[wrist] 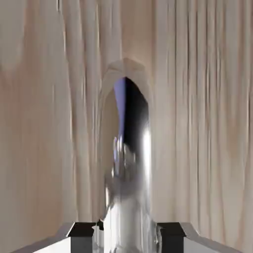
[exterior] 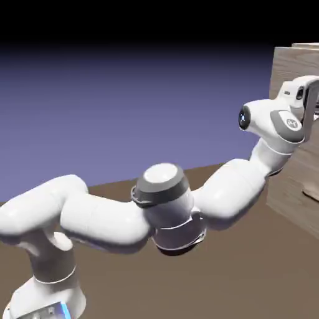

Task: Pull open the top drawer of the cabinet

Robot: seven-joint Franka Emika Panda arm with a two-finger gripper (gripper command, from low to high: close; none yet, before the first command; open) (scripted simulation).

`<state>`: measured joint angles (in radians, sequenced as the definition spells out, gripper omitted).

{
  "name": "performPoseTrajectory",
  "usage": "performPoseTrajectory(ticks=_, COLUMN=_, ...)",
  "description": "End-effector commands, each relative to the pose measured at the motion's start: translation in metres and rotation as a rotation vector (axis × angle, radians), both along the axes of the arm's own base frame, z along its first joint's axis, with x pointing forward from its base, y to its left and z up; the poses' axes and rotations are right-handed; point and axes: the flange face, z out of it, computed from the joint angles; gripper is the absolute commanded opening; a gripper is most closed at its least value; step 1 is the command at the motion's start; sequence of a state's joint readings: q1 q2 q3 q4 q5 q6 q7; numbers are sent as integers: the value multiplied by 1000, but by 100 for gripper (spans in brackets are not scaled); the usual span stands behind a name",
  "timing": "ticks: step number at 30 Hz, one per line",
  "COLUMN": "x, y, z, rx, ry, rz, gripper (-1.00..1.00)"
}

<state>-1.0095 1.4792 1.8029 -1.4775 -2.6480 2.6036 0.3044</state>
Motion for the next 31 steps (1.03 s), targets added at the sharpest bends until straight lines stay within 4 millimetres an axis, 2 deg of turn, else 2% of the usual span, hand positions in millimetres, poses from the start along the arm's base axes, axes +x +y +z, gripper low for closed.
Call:
performPoseTrajectory(ticks=1, x=-7, y=0, z=0, rx=0, ry=-1, rz=0, gripper=-100)
performPoseTrajectory(ticks=12, x=-97, y=0, z=0, rx=0, ry=-1, rz=0, gripper=-100)
performPoseTrajectory(ticks=24, x=-221, y=0, z=0, rx=0, ry=-1, rz=0, gripper=-100)
performPoseTrajectory(ticks=25, x=-221, y=0, z=0, rx=0, ry=-1, rz=0, gripper=100)
performPoseTrajectory(ticks=26, x=-221, y=0, z=0, rx=0, ry=-1, rz=0, gripper=100)
performPoseTrajectory(ticks=30, x=-269, y=0, z=0, rx=0, ry=-1, rz=0, gripper=100)
performPoseTrajectory(ticks=31, x=-271, y=0, z=0, rx=0, ry=-1, rz=0, gripper=100)
